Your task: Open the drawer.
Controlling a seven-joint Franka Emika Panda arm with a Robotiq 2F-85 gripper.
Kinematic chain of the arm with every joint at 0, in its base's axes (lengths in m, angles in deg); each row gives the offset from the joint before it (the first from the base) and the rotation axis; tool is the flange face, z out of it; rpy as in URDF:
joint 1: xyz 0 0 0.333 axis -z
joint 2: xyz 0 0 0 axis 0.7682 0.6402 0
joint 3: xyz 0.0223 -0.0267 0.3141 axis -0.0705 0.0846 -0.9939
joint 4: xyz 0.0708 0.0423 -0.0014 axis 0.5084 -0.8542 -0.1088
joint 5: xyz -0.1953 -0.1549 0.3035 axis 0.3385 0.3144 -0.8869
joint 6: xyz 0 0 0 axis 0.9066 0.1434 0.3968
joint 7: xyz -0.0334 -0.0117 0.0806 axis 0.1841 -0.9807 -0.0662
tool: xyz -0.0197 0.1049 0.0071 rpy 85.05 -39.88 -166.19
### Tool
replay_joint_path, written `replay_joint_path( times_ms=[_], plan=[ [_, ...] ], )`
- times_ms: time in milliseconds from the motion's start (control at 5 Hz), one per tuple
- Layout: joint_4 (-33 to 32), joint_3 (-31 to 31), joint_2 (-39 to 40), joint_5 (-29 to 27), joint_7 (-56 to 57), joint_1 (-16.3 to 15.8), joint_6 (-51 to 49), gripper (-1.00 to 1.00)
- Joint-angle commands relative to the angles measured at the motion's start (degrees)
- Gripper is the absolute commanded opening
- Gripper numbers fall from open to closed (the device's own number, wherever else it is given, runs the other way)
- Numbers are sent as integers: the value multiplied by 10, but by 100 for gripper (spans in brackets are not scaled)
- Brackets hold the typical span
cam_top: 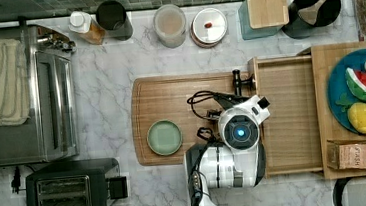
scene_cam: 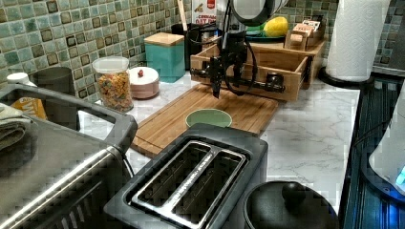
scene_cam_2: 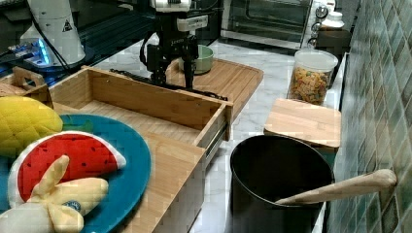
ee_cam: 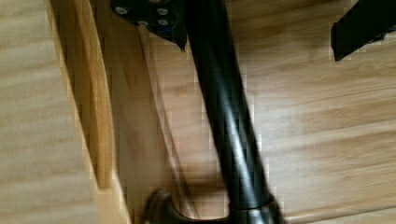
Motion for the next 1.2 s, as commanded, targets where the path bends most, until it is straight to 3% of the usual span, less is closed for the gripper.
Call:
replay_joint_path(
  times_ms=[200, 600, 800, 1000, 1200],
  plan=[
    [20, -87, -26, 24, -100, -97, -17, 100],
    [-35, -113, -94, 27, -79, -126, -17, 100],
    [-35, -158, -94, 23, -76, -81, -17, 100],
    [-35, -128, -94, 26, -78, -111, -17, 100],
    [-35, -138, -94, 25, -77, -101, -17, 100]
  ],
)
